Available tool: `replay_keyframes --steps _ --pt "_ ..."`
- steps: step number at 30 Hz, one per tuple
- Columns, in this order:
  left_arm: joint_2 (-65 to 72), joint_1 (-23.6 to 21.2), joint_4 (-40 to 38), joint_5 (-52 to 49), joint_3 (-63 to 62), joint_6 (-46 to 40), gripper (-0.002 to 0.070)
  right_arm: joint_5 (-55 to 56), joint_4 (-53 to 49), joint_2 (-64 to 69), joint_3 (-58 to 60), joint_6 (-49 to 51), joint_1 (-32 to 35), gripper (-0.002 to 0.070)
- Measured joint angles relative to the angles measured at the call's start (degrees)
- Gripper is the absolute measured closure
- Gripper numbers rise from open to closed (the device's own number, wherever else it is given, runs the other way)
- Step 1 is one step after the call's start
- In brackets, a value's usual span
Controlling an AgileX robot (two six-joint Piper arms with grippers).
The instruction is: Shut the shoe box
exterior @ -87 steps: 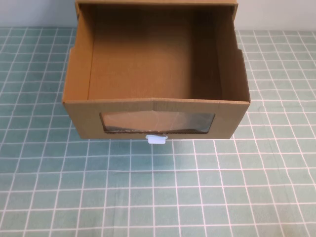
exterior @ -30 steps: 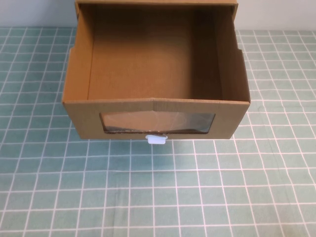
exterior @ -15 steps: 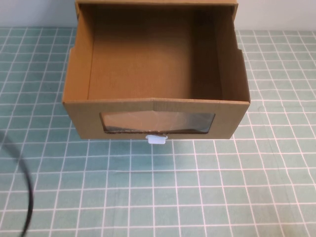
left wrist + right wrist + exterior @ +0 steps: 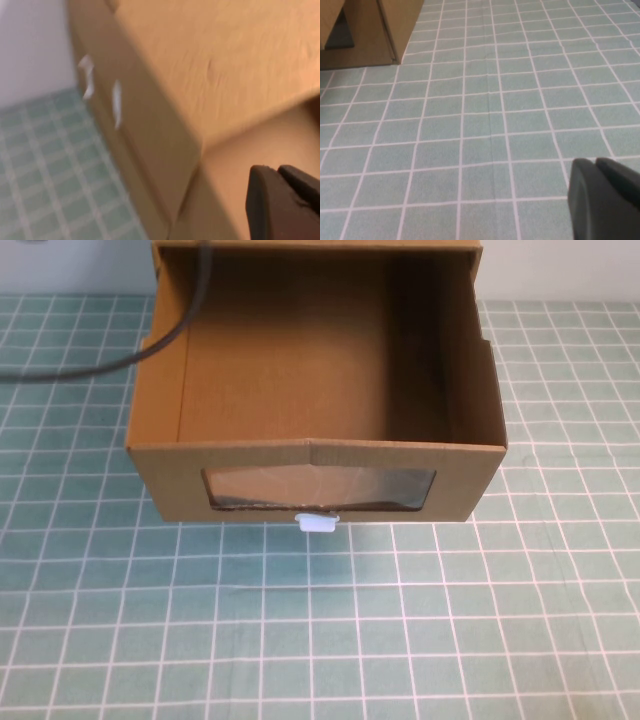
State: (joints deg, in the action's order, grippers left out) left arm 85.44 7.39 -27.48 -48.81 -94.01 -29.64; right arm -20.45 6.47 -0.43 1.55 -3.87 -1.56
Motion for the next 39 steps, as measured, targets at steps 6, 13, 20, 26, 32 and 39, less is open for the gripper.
replay_keyframes --steps 6,13,20,26,32,39 --pt "13.03 4.30 -0.44 -0.76 -13.71 -1.99 0.0680 0.00 0.00 0.00 0.00 0.00 0.00 0.0688" --pt "20.87 4.88 -5.43 -1.47 -19.81 -5.48 0.0680 0.00 0.11 0.00 0.00 0.00 0.00 0.0688" --pt "23.46 4.88 -7.94 -1.58 -20.15 -7.37 0.0680 0.00 0.11 -0.10 0.00 0.00 0.00 0.0688" --pt "23.68 4.88 -8.07 -1.93 -20.39 -7.49 0.0680 9.24 9.93 -0.09 0.00 0.00 0.00 0.0688" --pt "23.68 4.88 -8.33 -2.35 -20.42 -7.59 0.0680 21.60 30.35 -0.09 0.00 0.00 0.00 0.0688" --pt "23.80 4.88 -8.69 -2.35 -20.51 -7.59 0.0680 11.64 35.73 0.82 -4.74 0.11 0.00 0.0687"
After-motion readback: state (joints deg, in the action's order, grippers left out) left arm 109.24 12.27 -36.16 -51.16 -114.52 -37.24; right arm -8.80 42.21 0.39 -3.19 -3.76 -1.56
